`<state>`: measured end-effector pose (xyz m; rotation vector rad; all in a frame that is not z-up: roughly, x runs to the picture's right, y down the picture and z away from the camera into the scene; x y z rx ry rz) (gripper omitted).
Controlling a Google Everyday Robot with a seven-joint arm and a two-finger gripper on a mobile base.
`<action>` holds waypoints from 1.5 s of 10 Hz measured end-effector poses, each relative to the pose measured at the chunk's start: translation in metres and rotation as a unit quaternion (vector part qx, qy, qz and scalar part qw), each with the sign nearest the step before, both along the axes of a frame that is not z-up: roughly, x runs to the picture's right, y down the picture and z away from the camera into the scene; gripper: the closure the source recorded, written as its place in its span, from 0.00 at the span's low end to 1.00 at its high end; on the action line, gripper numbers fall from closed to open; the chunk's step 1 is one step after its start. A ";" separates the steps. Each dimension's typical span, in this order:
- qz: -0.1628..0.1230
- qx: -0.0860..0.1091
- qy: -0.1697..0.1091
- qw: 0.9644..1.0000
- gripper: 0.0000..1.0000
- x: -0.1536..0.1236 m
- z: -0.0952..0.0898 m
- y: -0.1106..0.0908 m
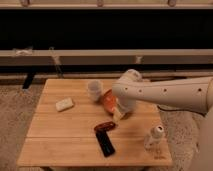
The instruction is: Knock the bottle over
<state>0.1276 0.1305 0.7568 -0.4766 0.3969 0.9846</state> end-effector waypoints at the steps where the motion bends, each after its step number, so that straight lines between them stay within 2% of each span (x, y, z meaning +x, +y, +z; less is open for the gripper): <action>1: 0.008 0.008 0.017 1.000 0.20 0.018 -0.006 -0.003; 3: 0.022 0.023 0.054 0.998 0.20 0.051 -0.019 -0.010; 5: 0.028 0.031 0.077 0.996 0.20 0.066 -0.028 -0.018; 7: 0.039 0.030 0.096 0.994 0.20 0.081 -0.040 -0.017; 10: 0.054 0.024 0.106 0.993 0.20 0.088 -0.060 -0.004; 12: 0.071 0.018 0.110 0.991 0.20 0.088 -0.076 0.011; 15: 0.091 0.014 0.122 0.988 0.20 0.101 -0.087 0.032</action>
